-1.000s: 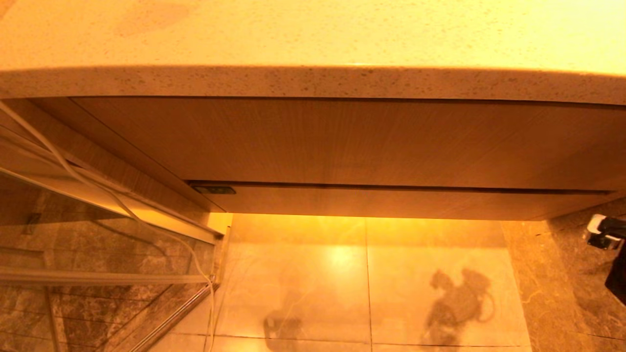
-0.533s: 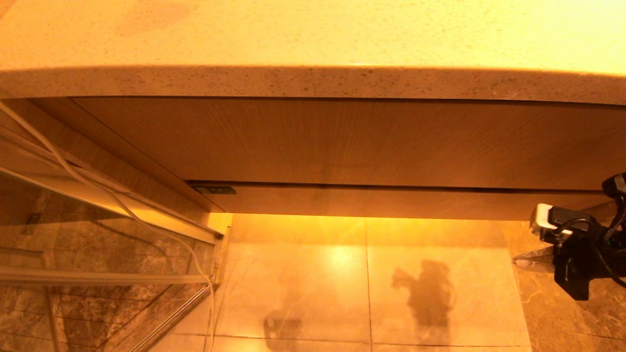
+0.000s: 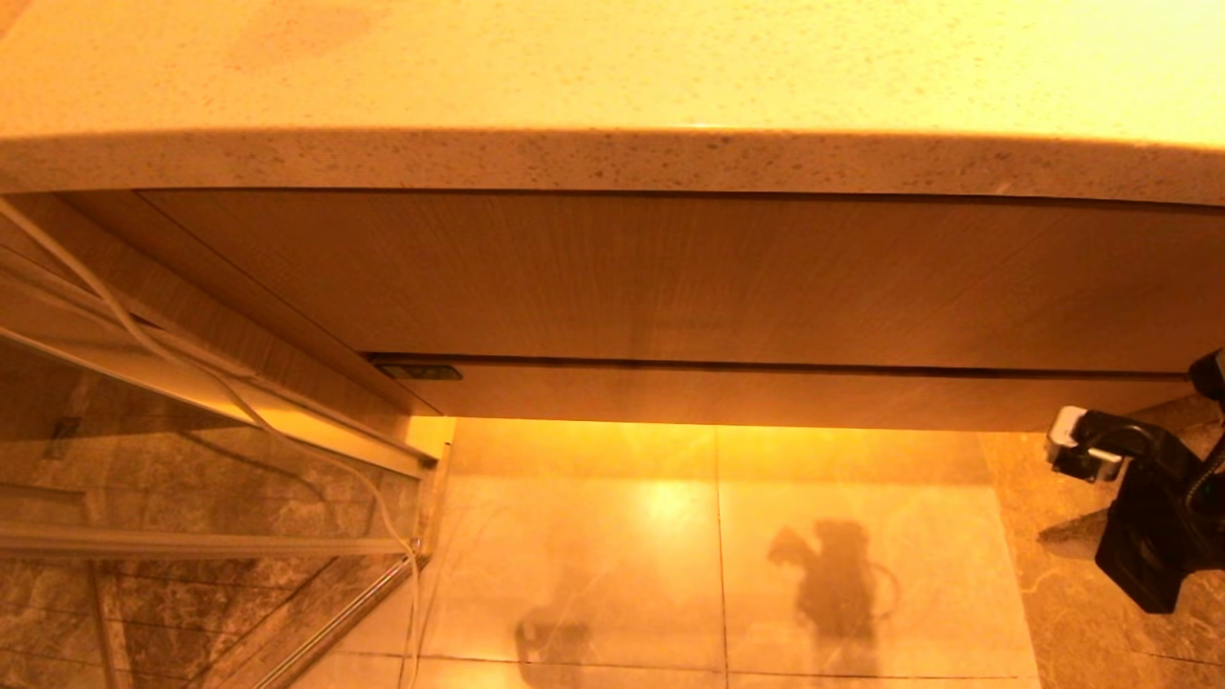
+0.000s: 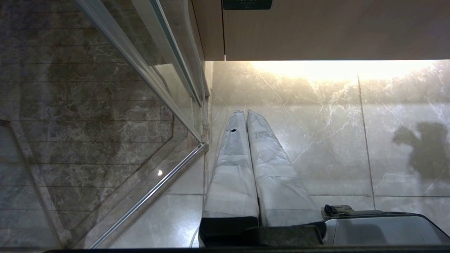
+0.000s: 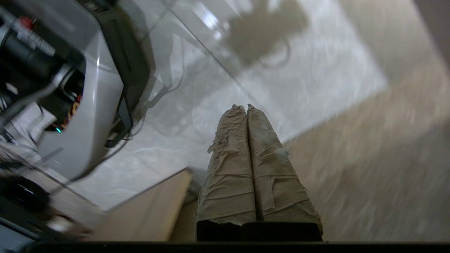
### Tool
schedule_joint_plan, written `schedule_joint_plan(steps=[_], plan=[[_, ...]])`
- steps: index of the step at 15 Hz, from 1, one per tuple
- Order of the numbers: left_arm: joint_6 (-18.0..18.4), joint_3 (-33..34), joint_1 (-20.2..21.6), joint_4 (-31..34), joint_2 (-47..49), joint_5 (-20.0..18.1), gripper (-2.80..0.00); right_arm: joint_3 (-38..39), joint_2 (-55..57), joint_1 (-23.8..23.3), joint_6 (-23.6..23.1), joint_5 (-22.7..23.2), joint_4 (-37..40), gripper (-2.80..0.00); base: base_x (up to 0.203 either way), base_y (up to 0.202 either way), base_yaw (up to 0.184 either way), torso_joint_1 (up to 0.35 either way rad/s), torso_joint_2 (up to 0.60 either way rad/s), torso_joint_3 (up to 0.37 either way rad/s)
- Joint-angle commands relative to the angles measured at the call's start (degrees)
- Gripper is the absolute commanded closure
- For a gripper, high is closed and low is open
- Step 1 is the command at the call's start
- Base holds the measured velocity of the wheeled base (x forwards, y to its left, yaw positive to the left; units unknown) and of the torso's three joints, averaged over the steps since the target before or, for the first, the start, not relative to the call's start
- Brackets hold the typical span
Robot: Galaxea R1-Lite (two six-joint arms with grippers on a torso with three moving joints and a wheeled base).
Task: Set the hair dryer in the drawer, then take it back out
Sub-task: Pull open the drawer
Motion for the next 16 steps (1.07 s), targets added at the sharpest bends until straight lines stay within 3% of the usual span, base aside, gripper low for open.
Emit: schedule_joint_plan(steps=[1,5,16], plan=[[0.0,0.1,0.0,0.0,0.0,0.0,0.0,1.7,-4.1,0.0,6.3,-3.3,-0.6,0.0,0.0,0.0,0.0,0.0,0.0,0.0],[0.0,0.1,0.0,0.0,0.0,0.0,0.0,8.5,-12.6,-0.1,9.7,-6.1,-5.8,0.0,0.0,0.0,0.0,0.0,0.0,0.0],[0.0,0.1,0.0,0.0,0.0,0.0,0.0,13.1,-21.9,-0.8,9.8,-9.7,-6.4,0.0,0.0,0.0,0.0,0.0,0.0,0.0]])
